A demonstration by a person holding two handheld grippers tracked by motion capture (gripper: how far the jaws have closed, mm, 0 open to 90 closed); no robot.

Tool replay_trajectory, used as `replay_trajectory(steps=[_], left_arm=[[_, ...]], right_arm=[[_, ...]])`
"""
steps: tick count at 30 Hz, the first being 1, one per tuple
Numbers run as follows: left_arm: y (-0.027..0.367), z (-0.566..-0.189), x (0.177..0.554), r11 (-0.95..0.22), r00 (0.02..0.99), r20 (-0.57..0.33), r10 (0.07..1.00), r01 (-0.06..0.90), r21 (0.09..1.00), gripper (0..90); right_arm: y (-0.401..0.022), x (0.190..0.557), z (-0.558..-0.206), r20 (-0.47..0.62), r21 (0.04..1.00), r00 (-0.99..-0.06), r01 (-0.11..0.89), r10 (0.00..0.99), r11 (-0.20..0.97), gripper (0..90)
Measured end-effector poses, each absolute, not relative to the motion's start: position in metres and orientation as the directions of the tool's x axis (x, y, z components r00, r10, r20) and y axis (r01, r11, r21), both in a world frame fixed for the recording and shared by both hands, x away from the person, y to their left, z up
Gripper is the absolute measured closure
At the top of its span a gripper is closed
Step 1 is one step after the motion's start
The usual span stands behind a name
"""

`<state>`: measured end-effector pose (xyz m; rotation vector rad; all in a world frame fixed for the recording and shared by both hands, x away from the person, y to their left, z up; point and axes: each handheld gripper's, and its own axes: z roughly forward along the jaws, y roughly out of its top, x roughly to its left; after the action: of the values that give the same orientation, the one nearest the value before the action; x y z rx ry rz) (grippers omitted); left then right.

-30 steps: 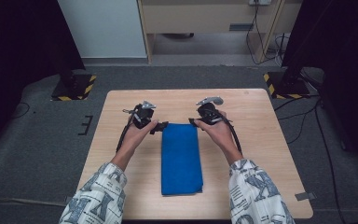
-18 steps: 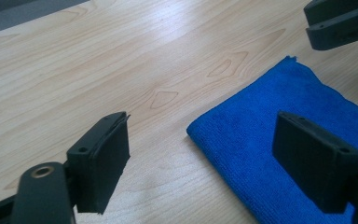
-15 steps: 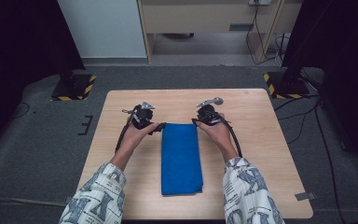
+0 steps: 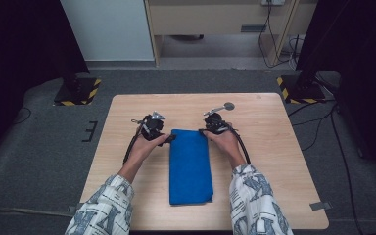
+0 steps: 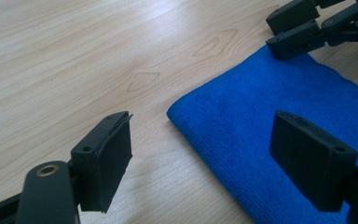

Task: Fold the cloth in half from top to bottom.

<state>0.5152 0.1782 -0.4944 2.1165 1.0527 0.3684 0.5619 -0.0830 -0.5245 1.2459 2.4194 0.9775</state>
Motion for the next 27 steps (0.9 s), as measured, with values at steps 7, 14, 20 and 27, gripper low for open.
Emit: replay_trajectory(steps=[7,14,20,27], left_arm=[[0.178,-0.501,0.520,-0.388,0.625,-0.074,0.777,0.568,0.726,26.9],[0.175,-0.514,0.531,-0.349,0.600,-0.100,0.794,0.584,0.733,37.2],[0.168,-0.520,0.537,-0.369,0.576,-0.056,0.815,0.592,0.716,43.4],[0.164,-0.527,0.542,-0.399,0.581,-0.037,0.813,0.602,0.691,44.9]], right_arm=[[-0.078,0.557,-0.525,0.073,0.667,-0.619,0.613,0.782,0.423,75.8],[-0.077,0.552,-0.526,0.079,0.680,-0.620,0.606,0.781,0.412,85.4],[-0.072,0.548,-0.525,0.037,0.676,-0.609,0.599,0.792,0.429,85.9],[-0.072,0.546,-0.524,0.020,0.671,-0.611,0.595,0.791,0.443,85.9]])
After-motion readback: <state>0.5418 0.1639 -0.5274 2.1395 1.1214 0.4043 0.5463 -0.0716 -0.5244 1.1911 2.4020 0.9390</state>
